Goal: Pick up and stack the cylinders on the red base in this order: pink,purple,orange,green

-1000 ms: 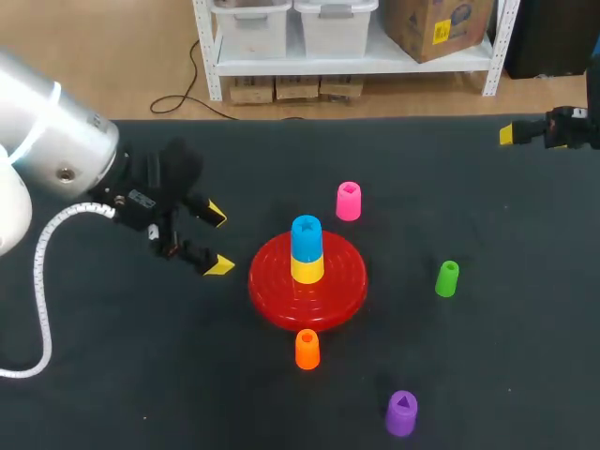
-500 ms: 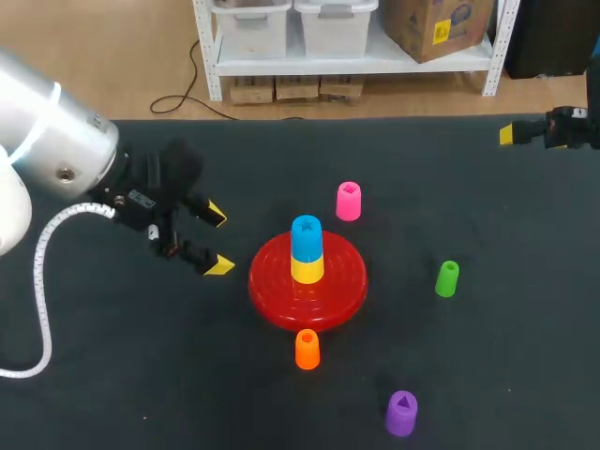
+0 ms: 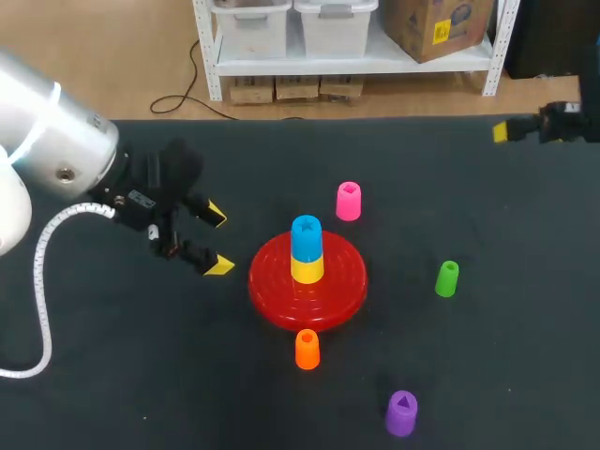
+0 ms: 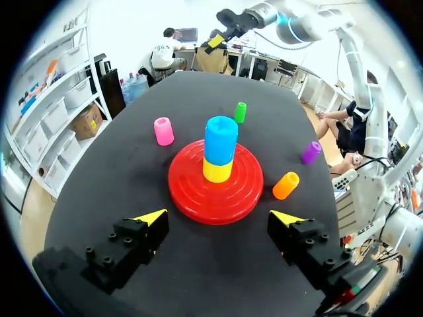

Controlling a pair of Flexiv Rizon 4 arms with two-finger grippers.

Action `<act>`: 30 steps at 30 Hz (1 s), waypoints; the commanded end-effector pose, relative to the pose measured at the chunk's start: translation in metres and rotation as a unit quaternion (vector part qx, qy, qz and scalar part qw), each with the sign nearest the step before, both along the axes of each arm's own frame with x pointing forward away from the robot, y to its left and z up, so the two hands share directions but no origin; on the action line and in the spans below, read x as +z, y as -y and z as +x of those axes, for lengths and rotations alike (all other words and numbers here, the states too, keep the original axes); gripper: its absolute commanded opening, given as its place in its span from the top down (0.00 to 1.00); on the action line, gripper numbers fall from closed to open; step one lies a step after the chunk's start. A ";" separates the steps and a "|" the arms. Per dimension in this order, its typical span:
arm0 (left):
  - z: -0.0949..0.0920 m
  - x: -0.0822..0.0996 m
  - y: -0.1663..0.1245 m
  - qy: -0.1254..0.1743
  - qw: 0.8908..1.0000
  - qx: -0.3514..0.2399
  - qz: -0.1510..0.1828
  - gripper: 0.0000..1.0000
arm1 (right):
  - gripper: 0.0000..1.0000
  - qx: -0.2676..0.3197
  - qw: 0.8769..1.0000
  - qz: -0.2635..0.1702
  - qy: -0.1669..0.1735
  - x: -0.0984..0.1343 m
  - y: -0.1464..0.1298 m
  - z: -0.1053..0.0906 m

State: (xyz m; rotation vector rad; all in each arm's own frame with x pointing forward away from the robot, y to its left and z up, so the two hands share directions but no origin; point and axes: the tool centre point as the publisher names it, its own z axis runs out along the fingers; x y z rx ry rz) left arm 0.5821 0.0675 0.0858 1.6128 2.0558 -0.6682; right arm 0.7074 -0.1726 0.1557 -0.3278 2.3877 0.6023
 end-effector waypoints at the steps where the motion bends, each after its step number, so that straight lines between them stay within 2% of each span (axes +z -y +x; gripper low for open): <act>1: 0.001 0.000 0.000 -0.001 1.000 0.000 0.002 0.00 | 0.00 0.007 0.998 -0.068 -0.005 0.006 -0.034 0.019; 3: 0.001 0.000 0.000 -0.001 1.000 0.000 0.002 0.00 | 0.00 0.025 0.993 -0.118 -0.002 0.005 -0.052 0.025; 4: 0.001 0.000 0.000 -0.001 1.000 0.000 0.002 0.00 | 0.00 0.028 0.991 -0.128 0.002 0.004 -0.059 0.027; 9: 0.001 0.000 0.000 -0.001 1.000 0.000 0.002 0.00 | 0.00 0.051 0.977 -0.207 -0.016 -0.010 -0.094 0.031; 12: 0.001 0.000 0.000 -0.001 1.000 0.000 0.002 0.00 | 0.00 0.065 0.970 -0.232 -0.033 -0.020 -0.110 0.030; 18: 0.001 0.000 0.000 -0.001 1.000 0.000 0.002 0.00 | 0.00 0.069 0.963 -0.252 -0.066 -0.044 -0.136 0.027; 23: 0.001 0.000 0.000 -0.001 1.000 0.000 0.002 0.00 | 0.00 0.079 0.961 -0.247 -0.093 -0.066 -0.154 0.025; 30: 0.001 0.000 0.000 -0.001 1.000 0.000 0.002 0.00 | 0.00 0.087 0.957 -0.248 -0.124 -0.086 -0.173 0.029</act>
